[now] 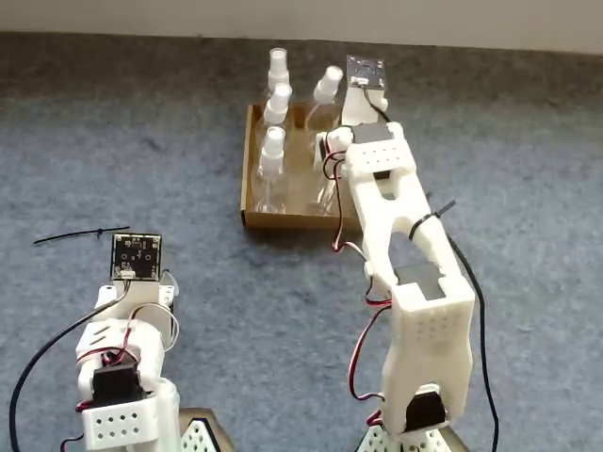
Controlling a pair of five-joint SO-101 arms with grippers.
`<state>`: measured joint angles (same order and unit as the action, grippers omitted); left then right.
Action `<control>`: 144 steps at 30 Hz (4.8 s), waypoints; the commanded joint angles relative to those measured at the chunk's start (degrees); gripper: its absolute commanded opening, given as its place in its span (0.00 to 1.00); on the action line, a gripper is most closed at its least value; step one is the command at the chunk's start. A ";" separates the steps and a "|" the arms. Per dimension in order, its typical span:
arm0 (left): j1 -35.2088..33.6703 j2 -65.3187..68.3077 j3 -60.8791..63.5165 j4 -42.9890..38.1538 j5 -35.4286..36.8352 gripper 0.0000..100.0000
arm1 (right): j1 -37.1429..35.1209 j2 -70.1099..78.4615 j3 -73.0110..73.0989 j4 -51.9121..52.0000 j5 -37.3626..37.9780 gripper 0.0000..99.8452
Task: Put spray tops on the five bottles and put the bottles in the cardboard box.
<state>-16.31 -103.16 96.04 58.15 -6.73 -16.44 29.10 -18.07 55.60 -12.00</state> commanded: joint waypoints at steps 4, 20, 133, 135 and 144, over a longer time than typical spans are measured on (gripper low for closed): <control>-0.92 -0.75 1.10 0.00 0.09 0.13 | 0.75 -1.10 -1.01 3.82 -0.62 0.18; -0.92 -0.75 1.10 0.00 0.09 0.13 | 1.19 -0.84 -1.01 3.74 -5.19 0.17; -0.92 -0.75 1.10 0.09 0.09 0.13 | 0.57 14.81 -28.00 18.42 -7.47 0.13; -0.92 -0.75 1.10 0.09 0.09 0.13 | 0.57 14.64 -28.00 18.42 -7.47 0.10; -0.92 -0.75 1.10 0.09 0.09 0.13 | 0.66 14.46 -28.09 18.42 -7.47 0.09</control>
<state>-16.31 -103.16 96.04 58.15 -6.73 -16.62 45.36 -42.42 73.63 -18.86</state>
